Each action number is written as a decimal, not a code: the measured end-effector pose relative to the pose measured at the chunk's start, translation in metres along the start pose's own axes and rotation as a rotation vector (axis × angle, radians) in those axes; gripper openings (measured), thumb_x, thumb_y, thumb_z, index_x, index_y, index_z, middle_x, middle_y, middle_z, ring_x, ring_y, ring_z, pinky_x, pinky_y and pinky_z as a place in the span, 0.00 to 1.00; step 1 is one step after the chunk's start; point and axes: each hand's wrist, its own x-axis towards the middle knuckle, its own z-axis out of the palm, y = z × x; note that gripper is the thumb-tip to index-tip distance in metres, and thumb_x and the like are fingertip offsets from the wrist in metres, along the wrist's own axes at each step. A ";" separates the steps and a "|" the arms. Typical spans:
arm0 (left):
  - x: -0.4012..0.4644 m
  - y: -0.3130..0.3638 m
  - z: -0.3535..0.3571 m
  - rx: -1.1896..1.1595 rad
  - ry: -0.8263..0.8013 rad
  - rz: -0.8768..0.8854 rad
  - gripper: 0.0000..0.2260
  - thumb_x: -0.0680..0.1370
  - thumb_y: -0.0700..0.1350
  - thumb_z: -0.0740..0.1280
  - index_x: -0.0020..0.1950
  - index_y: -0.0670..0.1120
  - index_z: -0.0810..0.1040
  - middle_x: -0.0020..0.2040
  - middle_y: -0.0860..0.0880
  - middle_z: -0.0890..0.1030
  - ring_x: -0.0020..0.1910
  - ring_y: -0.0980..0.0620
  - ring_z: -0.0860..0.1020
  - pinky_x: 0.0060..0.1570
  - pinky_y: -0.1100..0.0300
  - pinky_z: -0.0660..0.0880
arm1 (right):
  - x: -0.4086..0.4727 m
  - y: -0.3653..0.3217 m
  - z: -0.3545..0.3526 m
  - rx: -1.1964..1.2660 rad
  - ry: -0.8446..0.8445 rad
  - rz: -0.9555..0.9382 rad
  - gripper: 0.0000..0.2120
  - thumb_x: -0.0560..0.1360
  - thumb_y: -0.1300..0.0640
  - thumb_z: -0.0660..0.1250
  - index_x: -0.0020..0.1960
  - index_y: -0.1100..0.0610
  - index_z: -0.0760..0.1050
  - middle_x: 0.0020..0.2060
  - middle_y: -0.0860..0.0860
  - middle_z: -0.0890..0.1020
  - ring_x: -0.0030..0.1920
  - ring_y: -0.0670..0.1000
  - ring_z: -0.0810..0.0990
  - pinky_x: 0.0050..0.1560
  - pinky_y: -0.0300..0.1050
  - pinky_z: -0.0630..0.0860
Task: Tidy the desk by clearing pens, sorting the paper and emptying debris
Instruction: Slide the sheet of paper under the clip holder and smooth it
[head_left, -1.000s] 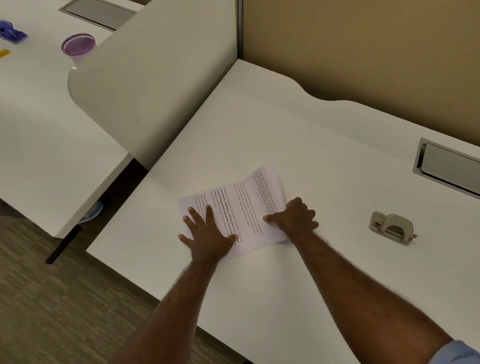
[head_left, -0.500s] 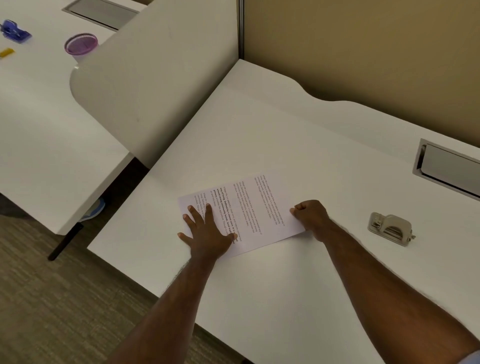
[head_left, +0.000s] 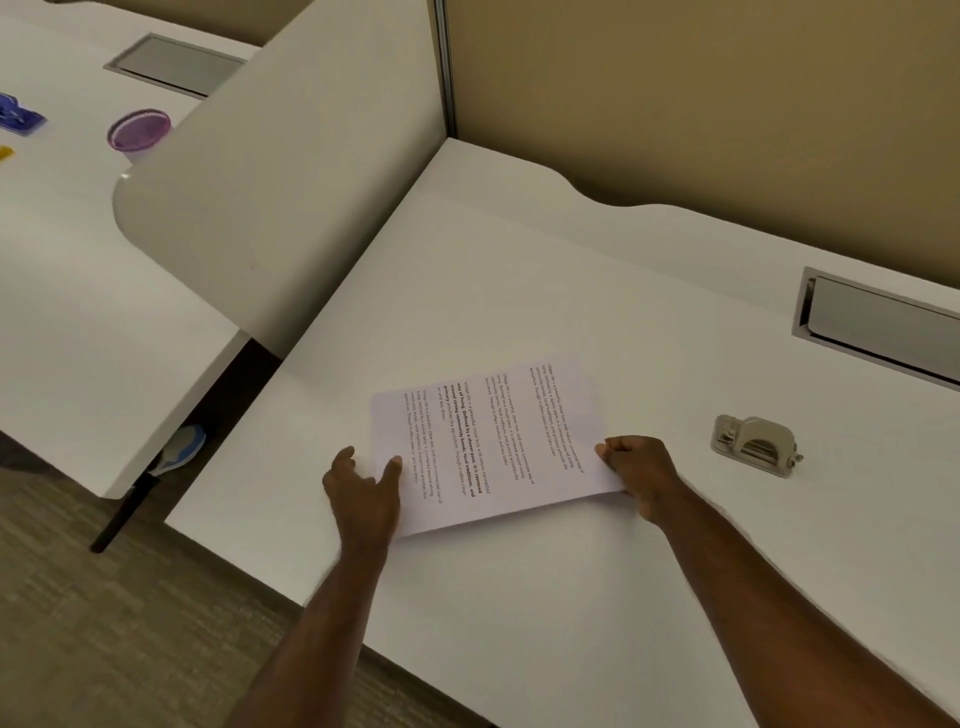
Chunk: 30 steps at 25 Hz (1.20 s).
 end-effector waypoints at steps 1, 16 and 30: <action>-0.002 0.000 0.001 0.015 -0.019 0.001 0.22 0.76 0.48 0.69 0.67 0.41 0.70 0.60 0.43 0.74 0.58 0.44 0.74 0.60 0.50 0.71 | -0.005 0.006 -0.006 0.013 -0.003 -0.003 0.06 0.73 0.62 0.68 0.39 0.62 0.79 0.39 0.53 0.80 0.41 0.52 0.76 0.47 0.48 0.74; -0.103 0.030 0.111 0.197 -0.499 0.275 0.14 0.80 0.42 0.59 0.35 0.44 0.72 0.34 0.49 0.75 0.34 0.49 0.70 0.38 0.55 0.65 | -0.110 0.140 -0.157 0.214 0.318 0.177 0.08 0.75 0.60 0.67 0.41 0.64 0.81 0.34 0.52 0.80 0.32 0.48 0.72 0.31 0.39 0.67; -0.144 0.059 0.184 0.297 -0.587 0.296 0.17 0.79 0.41 0.59 0.30 0.46 0.64 0.31 0.48 0.71 0.33 0.47 0.66 0.35 0.55 0.61 | -0.104 0.169 -0.222 0.251 0.392 0.194 0.08 0.76 0.59 0.65 0.46 0.63 0.81 0.44 0.56 0.83 0.43 0.55 0.80 0.37 0.40 0.73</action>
